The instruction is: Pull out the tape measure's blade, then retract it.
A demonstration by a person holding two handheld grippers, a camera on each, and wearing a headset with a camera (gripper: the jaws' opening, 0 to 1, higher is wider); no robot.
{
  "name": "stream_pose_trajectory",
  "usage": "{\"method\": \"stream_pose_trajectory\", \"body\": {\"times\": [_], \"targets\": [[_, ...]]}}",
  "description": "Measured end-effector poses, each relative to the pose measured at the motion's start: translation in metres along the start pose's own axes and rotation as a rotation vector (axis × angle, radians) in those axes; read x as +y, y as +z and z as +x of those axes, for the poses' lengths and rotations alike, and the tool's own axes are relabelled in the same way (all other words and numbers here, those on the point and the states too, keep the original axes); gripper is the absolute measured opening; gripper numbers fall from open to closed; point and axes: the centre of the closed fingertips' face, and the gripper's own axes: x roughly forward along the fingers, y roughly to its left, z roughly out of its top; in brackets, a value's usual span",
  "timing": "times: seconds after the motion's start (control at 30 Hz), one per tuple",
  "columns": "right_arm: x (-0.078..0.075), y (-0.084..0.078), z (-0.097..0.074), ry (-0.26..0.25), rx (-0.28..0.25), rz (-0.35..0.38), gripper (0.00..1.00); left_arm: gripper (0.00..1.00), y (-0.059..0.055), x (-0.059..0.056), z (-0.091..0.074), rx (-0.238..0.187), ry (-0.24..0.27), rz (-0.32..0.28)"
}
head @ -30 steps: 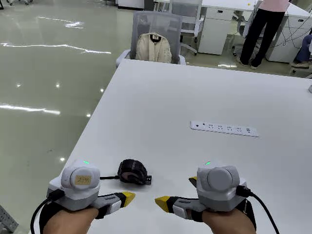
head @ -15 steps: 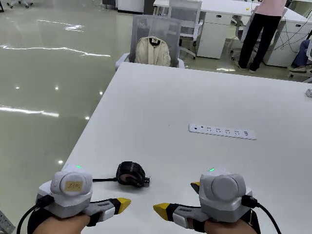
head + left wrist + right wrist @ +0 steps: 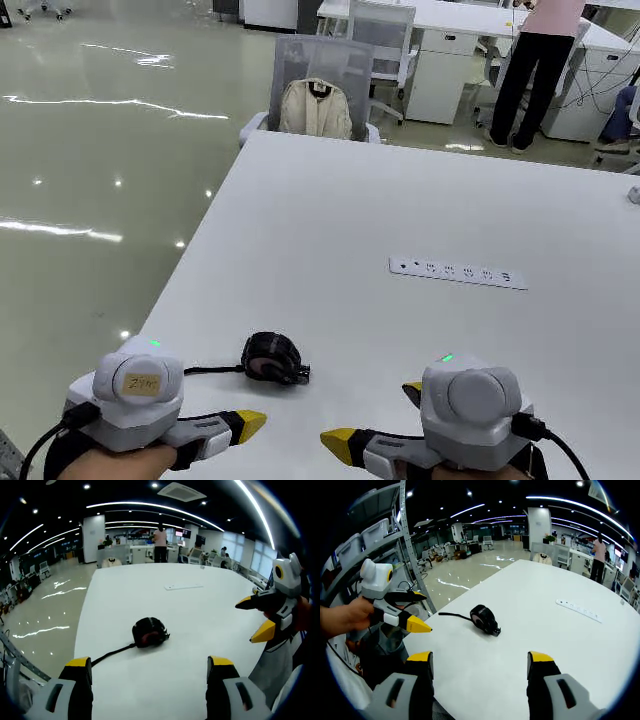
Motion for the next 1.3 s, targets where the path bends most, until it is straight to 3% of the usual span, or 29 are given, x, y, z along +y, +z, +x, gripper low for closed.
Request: {"method": "stream_pose_trajectory", "body": {"times": [0.23, 0.7, 1.3], "targets": [[0.004, 0.0, -0.006, -0.002, 0.008, -0.007, 0.8, 0.94, -0.001, 0.003, -0.013, 0.004, -0.004, 0.002], [0.0, -0.001, -0.017, -0.015, 0.02, -0.008, 0.84, 0.98, -0.009, 0.003, -0.017, 0.023, -0.014, -0.004], [0.003, -0.004, -0.016, -0.012, 0.022, -0.01, 0.84, 0.98, -0.012, 0.005, -0.022, 0.03, -0.009, -0.005]]}}
